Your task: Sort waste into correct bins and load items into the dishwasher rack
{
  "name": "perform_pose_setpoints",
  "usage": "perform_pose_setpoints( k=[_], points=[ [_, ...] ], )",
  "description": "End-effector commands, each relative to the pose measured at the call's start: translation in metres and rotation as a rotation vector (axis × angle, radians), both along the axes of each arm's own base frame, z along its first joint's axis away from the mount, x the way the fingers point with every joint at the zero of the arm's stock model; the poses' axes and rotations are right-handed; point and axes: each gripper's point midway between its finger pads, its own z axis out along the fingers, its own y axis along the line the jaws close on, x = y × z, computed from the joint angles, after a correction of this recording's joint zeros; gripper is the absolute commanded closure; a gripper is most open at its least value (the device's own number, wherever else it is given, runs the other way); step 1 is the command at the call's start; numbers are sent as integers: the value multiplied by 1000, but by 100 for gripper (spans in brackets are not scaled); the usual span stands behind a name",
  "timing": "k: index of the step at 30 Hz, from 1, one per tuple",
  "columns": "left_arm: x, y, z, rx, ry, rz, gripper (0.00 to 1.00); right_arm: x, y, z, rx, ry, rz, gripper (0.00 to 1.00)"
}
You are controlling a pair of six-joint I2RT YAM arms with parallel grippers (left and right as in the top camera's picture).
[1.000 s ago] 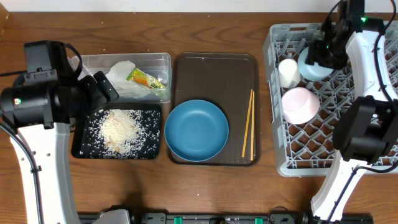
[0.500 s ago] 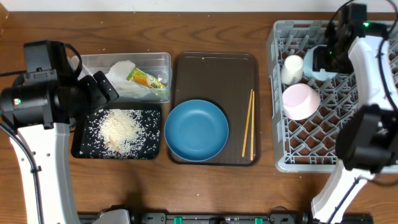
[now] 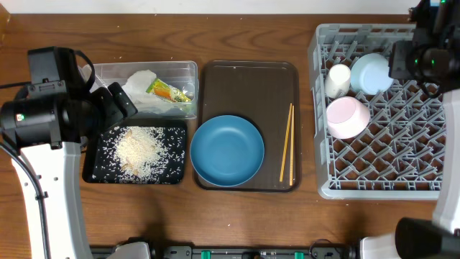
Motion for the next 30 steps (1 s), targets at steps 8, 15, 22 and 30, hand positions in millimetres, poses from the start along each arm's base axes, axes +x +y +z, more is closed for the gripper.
perform_pose_setpoints(
  k=[8, 15, 22, 30],
  points=[
    [-1, 4, 0, 16, 5, 6, 4, 53, -27, -108, 14, 127, -60, 94],
    [-1, 4, 0, 16, 5, 6, 4, 90, -46, -190, 26, 195, -86, 96],
    [-1, 4, 0, 16, 5, 6, 4, 114, -31, -233, 110, 191, -17, 97],
    [-1, 4, 0, 16, 5, 6, 4, 113, -20, -178, 130, 90, 26, 85]
  ],
)
